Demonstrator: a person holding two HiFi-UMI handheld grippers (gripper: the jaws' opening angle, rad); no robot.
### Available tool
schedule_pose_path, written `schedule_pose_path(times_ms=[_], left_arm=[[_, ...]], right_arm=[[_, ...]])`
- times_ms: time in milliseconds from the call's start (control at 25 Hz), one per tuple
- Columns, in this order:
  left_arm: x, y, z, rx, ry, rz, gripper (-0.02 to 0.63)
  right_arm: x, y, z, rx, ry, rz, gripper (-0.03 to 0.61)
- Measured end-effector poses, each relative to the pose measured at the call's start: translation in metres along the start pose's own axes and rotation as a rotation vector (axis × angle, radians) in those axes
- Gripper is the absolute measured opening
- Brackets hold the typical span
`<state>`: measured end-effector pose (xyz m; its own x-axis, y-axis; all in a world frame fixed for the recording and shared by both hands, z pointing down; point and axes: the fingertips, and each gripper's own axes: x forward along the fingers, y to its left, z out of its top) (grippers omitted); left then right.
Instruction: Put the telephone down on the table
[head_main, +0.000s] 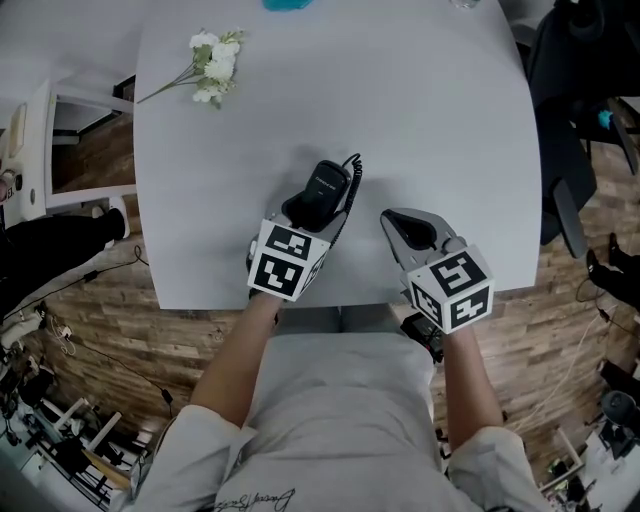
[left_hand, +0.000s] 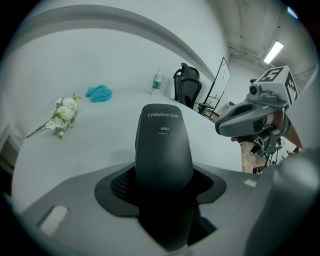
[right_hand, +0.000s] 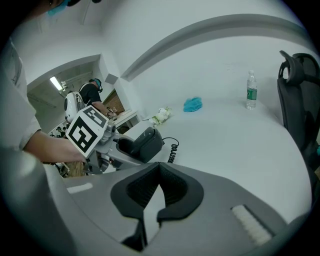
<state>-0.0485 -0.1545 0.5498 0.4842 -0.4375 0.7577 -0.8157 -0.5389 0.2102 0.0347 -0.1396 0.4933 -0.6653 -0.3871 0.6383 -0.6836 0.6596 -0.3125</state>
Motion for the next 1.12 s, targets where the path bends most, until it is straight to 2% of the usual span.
schedule_pose_path(times_ms=[280,1120], left_arm=[[0.007,0.021,-0.012,-0.013,0.020,0.053,0.298],[0.020,0.040,-0.026,-0.031,0.062,0.081,0.298]], right_arm=[[0.004,-0.001,-0.001,0.005,0.005,0.006,0.006],[0.011,-0.002,-0.008,0.025,0.022,0.013,0.006]])
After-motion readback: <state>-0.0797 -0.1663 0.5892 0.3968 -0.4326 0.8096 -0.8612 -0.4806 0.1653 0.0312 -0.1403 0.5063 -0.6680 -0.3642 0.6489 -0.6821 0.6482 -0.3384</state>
